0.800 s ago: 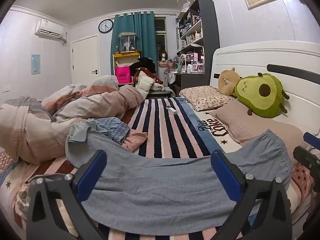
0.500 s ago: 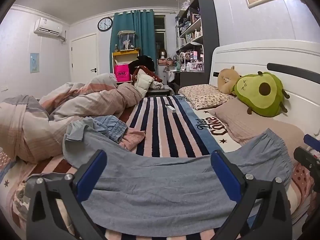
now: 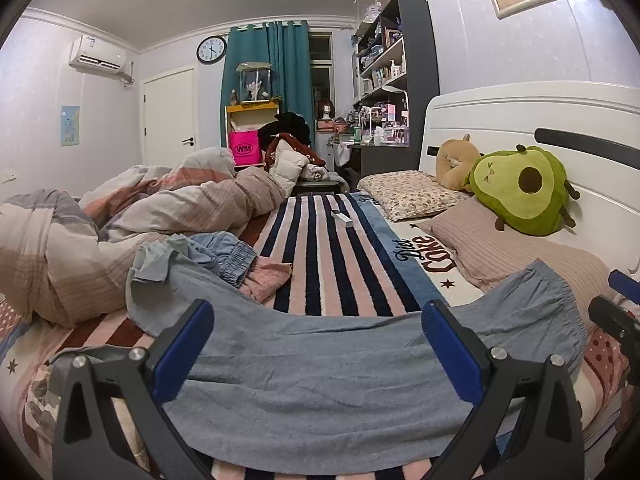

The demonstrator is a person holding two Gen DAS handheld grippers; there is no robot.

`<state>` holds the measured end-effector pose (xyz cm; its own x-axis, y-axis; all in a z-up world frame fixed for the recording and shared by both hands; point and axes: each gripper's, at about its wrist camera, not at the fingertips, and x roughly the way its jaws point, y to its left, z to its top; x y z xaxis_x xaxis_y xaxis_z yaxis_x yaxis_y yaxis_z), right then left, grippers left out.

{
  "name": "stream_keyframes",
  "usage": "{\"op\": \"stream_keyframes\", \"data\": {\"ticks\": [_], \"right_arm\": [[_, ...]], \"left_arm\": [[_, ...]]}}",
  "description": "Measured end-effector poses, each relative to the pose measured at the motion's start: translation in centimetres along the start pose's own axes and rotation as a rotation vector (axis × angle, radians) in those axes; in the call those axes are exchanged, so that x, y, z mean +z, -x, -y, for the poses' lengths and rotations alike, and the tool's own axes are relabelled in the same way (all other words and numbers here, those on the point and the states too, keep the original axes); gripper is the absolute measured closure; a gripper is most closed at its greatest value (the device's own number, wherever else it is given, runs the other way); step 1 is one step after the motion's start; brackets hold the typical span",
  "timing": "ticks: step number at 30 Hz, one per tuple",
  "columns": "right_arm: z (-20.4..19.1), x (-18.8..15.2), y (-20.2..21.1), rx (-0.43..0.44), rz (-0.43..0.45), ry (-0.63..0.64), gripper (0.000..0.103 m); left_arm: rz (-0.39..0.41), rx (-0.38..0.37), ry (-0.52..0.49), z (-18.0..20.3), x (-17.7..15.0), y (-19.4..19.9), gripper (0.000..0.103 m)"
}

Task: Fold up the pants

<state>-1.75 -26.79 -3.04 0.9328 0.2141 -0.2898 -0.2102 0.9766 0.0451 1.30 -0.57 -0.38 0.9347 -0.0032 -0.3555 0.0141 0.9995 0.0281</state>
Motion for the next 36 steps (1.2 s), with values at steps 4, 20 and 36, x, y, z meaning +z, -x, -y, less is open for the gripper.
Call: {"op": "stream_keyframes", "data": {"ticks": [4, 20, 36], "right_arm": [[-0.2, 0.1, 0.1, 0.0, 0.0, 0.001, 0.0], [-1.0, 1.0, -0.4, -0.003, -0.002, 0.017, 0.0], [-2.1, 0.9, -1.2, 0.011, -0.031, 0.011, 0.0]], "left_arm": [[0.003, 0.014, 0.016, -0.6, -0.2, 0.4, 0.001], [0.017, 0.033, 0.058, -3.7, -0.8, 1.3, 0.001], [0.003, 0.047, 0.08, -5.4, -1.5, 1.6, 0.001]]}}
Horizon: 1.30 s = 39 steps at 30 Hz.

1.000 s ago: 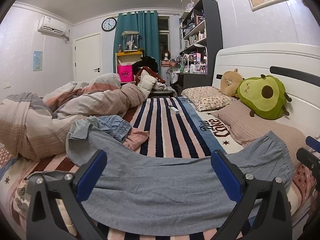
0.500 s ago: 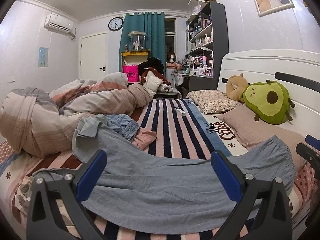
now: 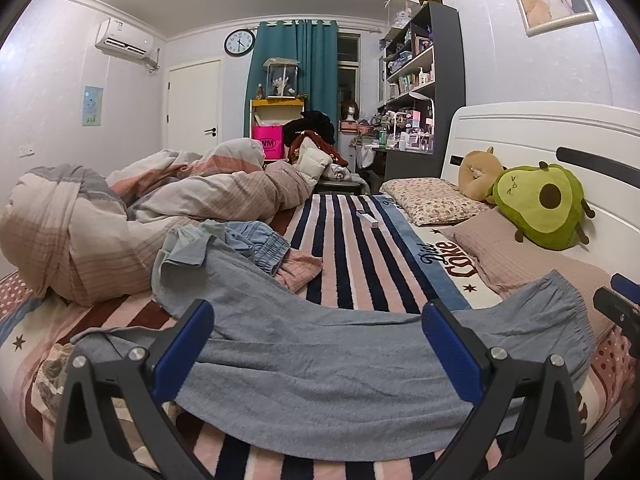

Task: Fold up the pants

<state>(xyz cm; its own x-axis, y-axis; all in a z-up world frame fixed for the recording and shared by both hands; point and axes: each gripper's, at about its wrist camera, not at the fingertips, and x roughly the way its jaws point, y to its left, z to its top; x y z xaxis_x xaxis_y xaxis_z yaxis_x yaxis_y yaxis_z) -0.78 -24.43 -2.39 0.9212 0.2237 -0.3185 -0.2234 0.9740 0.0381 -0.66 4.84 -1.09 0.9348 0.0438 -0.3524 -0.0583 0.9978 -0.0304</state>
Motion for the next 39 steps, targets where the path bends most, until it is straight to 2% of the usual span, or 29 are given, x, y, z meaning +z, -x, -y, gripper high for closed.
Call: {"op": "stream_keyframes", "data": {"ticks": [11, 17, 23, 31, 35, 39], "right_arm": [[-0.1, -0.2, 0.0, 0.001, -0.001, 0.0, 0.0], [-0.6, -0.7, 0.3, -0.021, 0.027, 0.011, 0.0], [-0.8, -0.9, 0.4, 0.005, 0.018, -0.013, 0.0], [0.1, -1.1, 0.3, -0.021, -0.023, -0.081, 0.0], [0.8, -1.7, 0.0, -0.022, -0.044, -0.1, 0.001], [2.8, -3.9, -0.7, 0.003, -0.13, -0.158, 0.001]], "left_arm": [[0.002, 0.004, -0.006, -0.1, 0.0, 0.2, 0.001], [-0.002, 0.005, -0.004, -0.2, 0.0, 0.5, 0.001], [-0.008, 0.009, -0.002, -0.1, -0.1, 0.7, 0.001], [-0.026, 0.005, 0.0, -0.4, -0.4, 0.5, 0.001], [-0.077, -0.014, 0.011, -1.3, -1.3, -0.4, 0.001], [-0.166, -0.03, 0.066, -3.2, -3.7, -1.7, 0.001]]}}
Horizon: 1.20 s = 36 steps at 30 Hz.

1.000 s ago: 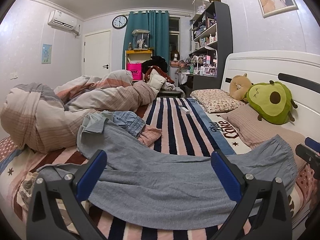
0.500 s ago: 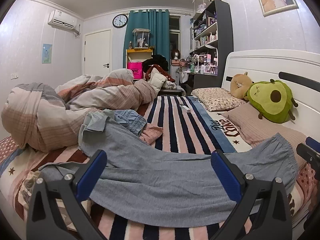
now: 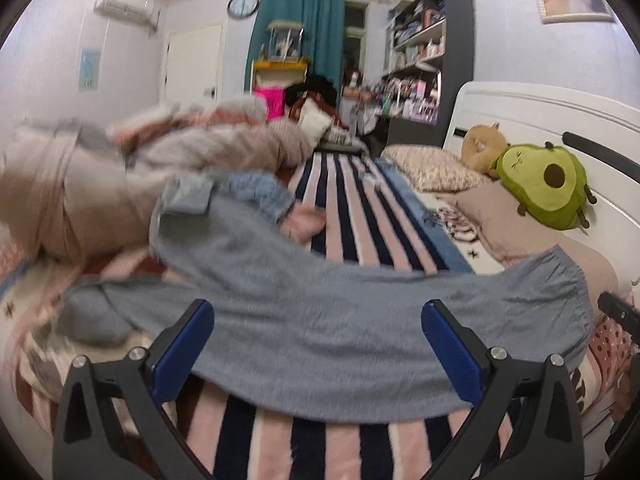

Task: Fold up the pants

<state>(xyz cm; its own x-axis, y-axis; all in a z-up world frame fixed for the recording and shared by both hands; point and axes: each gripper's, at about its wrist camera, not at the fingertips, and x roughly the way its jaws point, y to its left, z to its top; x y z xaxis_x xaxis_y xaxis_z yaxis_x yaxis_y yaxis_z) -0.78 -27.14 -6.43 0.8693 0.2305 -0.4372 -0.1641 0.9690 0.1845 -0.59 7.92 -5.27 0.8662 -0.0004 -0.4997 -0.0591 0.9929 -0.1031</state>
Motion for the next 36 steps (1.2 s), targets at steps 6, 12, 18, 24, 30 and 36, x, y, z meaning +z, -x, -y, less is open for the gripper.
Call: {"op": "stream_keyframes", "data": {"ticks": [6, 12, 18, 24, 30, 36], "right_arm": [[4.5, -4.5, -1.9, 0.003, -0.135, -0.142, 0.017], [7.1, -8.6, -3.8, -0.029, -0.256, -0.218, 0.017], [8.2, -11.0, -5.3, -0.035, -0.332, -0.264, 0.017], [8.6, -10.1, -5.8, -0.061, -0.347, -0.309, 0.024], [8.3, -11.2, -4.8, -0.092, -0.301, -0.29, 0.027], [7.8, -11.3, -4.3, -0.078, -0.285, -0.309, 0.027]], "left_arm": [[-0.147, -0.023, 0.099, -2.3, -4.6, -3.0, 0.001], [-0.236, -0.049, 0.178, -3.3, -7.9, -5.8, 0.005], [-0.282, -0.088, 0.262, -4.3, -8.8, -8.9, 0.011], [-0.281, -0.107, 0.294, -4.5, -8.5, -10.9, 0.033], [-0.219, -0.091, 0.271, -4.8, -8.7, -10.9, 0.081], [-0.157, -0.124, 0.267, -5.5, -8.3, -8.4, 0.1]]}}
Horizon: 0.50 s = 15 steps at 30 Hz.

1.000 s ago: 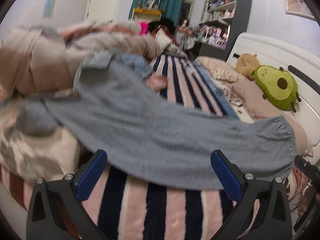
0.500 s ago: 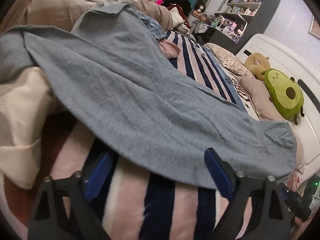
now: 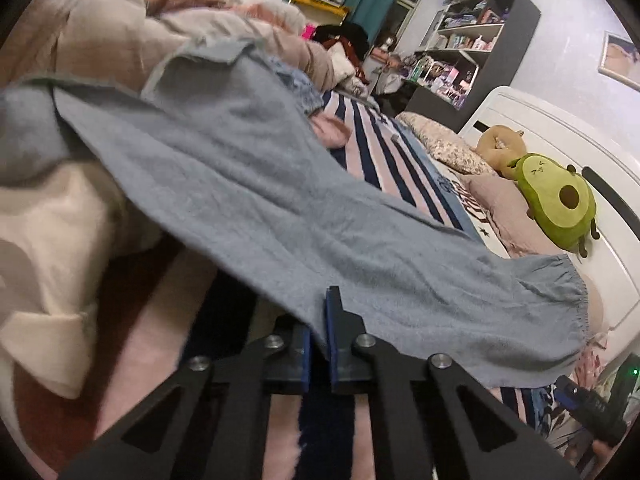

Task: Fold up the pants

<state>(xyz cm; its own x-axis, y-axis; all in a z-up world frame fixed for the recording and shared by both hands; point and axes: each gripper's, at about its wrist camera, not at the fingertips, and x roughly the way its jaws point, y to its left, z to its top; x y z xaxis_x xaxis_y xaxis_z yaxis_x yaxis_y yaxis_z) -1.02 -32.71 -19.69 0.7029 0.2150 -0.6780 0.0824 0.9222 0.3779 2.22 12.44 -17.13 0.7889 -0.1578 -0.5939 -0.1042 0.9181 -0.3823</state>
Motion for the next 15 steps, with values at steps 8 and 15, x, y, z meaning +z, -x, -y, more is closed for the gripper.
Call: {"op": "stream_keyframes", "data": {"ticks": [8, 15], "right_arm": [[0.6, 0.0, 0.0, 0.007, 0.014, -0.062, 0.032], [1.2, 0.8, -1.2, -0.013, 0.073, -0.084, 0.034]], "left_arm": [[0.01, -0.027, -0.035, 0.5, -0.5, 2.0, 0.101], [-0.02, -0.011, -0.054, 0.0, -1.1, 1.5, 0.101]]}}
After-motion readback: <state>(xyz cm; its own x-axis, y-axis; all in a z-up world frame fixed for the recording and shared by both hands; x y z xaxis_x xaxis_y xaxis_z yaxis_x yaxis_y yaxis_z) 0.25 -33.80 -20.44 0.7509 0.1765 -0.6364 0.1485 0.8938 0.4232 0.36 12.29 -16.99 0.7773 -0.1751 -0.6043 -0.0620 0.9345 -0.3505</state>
